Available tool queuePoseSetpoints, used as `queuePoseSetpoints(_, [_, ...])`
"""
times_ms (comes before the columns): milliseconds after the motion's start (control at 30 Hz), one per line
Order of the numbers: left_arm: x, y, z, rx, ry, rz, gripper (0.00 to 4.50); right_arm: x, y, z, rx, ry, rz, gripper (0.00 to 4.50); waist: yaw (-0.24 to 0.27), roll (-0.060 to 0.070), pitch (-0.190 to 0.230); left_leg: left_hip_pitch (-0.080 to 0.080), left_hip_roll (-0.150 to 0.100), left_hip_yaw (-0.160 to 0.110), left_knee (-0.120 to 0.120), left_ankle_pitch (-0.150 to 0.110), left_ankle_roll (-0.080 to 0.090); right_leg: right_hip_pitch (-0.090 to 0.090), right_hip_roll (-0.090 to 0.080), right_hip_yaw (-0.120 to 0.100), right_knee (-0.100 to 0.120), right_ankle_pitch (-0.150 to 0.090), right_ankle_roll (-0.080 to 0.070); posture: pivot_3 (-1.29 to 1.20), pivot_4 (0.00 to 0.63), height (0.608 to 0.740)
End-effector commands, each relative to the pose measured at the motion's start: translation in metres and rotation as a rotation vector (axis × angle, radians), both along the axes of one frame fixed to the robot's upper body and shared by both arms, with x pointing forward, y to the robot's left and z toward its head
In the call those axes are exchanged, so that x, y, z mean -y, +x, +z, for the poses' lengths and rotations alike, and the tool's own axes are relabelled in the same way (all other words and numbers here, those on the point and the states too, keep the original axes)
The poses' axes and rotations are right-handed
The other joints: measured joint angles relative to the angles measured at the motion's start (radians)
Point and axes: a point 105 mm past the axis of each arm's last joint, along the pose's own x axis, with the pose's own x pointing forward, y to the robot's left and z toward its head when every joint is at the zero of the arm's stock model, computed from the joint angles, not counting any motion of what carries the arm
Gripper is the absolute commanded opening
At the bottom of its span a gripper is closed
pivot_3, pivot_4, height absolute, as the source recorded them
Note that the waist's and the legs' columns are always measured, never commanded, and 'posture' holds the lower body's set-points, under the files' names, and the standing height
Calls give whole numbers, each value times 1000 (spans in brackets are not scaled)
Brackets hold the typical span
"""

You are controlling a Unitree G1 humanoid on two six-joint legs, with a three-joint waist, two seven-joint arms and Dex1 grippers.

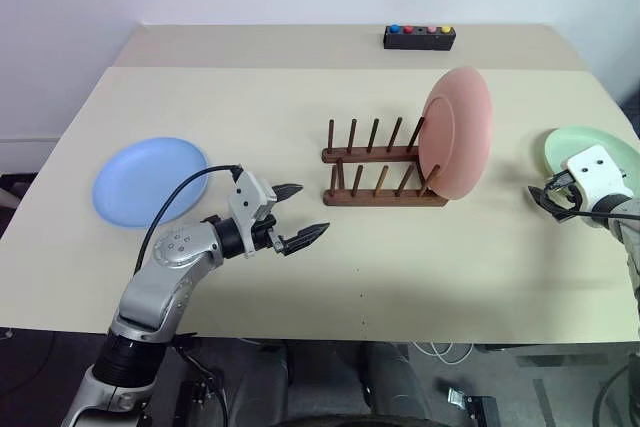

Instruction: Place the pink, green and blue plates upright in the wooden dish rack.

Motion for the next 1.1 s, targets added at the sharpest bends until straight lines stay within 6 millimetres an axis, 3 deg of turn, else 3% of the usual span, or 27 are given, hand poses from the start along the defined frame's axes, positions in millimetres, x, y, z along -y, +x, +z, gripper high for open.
queuePoseSetpoints(33, [2, -4, 10, 54, -2, -7, 4500, 13, -1, 6, -1, -35, -35, 4449, 1, 0, 0, 0, 0, 0, 0, 0, 0, 0, 0, 0, 0, 0, 0, 0, 150, 734])
queuePoseSetpoints(133, [2, -4, 10, 54, -2, -7, 4500, 16, 0, 5, -2, -51, -52, 3647, 2, 0, 0, 0, 0, 0, 0, 0, 0, 1, 0, 0, 0, 0, 0, 0, 150, 734])
queuePoseSetpoints(367, [2, -4, 9, 52, 4, -10, 4500, 13, 0, -1, -1, -58, -48, 86, 0, 0, 0, 1, 0, 0, 0, 0, 0, 1, 0, 0, 0, 0, 0, 0, 150, 734])
queuePoseSetpoints(467, [3, -3, 10, 52, 4, -14, 4500, 14, 1, 6, 36, -86, -57, 36, 0, 0, 0, 1, 0, 0, 0, 0, 0, 1, 0, 0, 0, 0, 0, 0, 150, 734])
queuePoseSetpoints(600, [6, -2, 10, 54, 6, -21, 4500, -1, 9, 35, 179, -132, 10, 36, 0, 1, 0, 1, 0, 0, 0, 0, 0, 1, 0, 0, 0, 0, 0, 0, 150, 734])
queuePoseSetpoints(733, [5, -1, 9, 53, 9, -21, 4500, -26, 19, 109, 475, -231, 82, 36, -7, 2, 0, 1, 0, 0, 0, 0, 0, 1, 0, 0, 0, 0, 1, 0, 150, 734])
queuePoseSetpoints(833, [5, -1, 9, 53, 10, -21, 4500, -40, 18, 139, 593, -215, 115, 36, -16, 4, 1, 1, 0, 0, 0, 0, 0, 0, 0, 0, 1, 0, 1, 0, 150, 734])
queuePoseSetpoints(933, [4, -1, 9, 54, 12, -18, 4500, -112, 8, 213, 870, -101, 391, 36, -24, 4, 1, 1, 0, -1, -1, 0, 0, 0, 0, 0, 1, 0, 1, 0, 150, 734])
queuePoseSetpoints(1000, [4, 0, 9, 55, 13, -15, 4500, -140, -2, 234, 950, -61, 513, 36, -28, 4, 1, 1, 0, 0, -1, 0, 0, 0, 0, 0, 1, 0, 1, 0, 150, 734])
queuePoseSetpoints(1100, [3, -1, 9, 57, 12, -9, 4500, -183, -22, 249, 999, 60, 729, 36, -21, 4, 1, 1, 0, -2, -2, 0, 0, 0, 1, 0, 1, 0, 1, 0, 150, 734])
